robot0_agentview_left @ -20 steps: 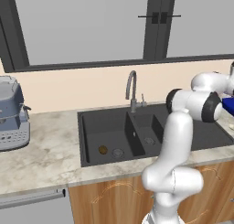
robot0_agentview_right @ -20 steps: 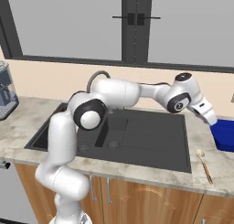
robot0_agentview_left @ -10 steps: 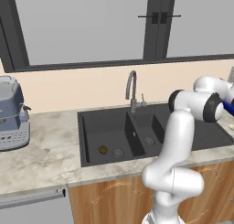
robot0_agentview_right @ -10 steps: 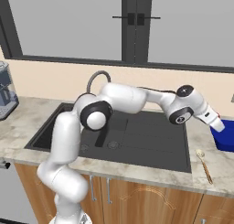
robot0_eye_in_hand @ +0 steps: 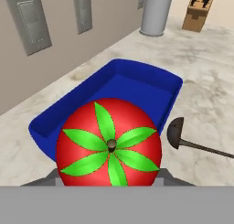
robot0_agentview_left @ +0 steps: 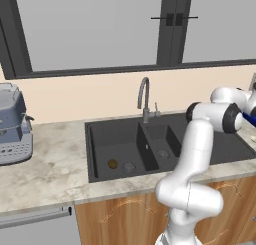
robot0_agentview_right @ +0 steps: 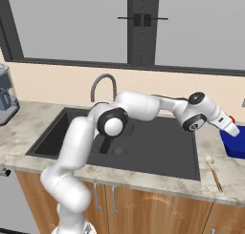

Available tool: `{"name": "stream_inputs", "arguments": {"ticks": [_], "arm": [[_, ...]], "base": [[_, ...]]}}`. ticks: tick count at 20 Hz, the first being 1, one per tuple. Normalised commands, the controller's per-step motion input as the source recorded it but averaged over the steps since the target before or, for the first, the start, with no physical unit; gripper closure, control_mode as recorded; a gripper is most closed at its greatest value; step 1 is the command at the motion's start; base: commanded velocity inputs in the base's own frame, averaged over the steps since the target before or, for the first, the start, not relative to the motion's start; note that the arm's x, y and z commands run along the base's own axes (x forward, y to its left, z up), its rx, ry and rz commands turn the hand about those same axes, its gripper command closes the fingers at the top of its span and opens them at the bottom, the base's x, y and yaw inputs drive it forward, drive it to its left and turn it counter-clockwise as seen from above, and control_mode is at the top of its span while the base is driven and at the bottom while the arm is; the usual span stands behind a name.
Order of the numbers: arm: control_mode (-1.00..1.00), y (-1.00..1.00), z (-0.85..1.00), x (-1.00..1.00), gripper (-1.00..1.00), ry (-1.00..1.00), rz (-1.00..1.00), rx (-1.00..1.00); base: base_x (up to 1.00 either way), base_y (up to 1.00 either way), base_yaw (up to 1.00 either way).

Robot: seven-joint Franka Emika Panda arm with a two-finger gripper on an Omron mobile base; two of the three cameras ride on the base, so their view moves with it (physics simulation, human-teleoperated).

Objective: Pick up all produce items and place them in the sink. Turn on the sink faucet to wash them. Then turn the sink off and put them in the tray.

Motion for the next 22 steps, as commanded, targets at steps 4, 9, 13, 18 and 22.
{"name": "stream_inputs", "arguments": {"ticks": [4,9,13,18,22], "arm": [[-1.0,-0.34,-0.3,0.11,1.0,0.04,0.0,0.0],[-1.0,-0.05,-0.32,0.0,1.0,0.03,0.0,0.0],[-1.0,-0.12,-0.23,0.16,1.0,0.01,0.0,0.0],[-1.0,-0.16,-0.21,0.24,1.0,0.05,0.0,0.0],[-1.0,-0.13,-0.05,0.22,1.0,0.11,0.0,0.0]], "base": [[0.0,0.0,0.0],[0.0,0.0,0.0],[0.0,0.0,0.0],[0.0,0.0,0.0],[0.0,0.0,0.0]]}}
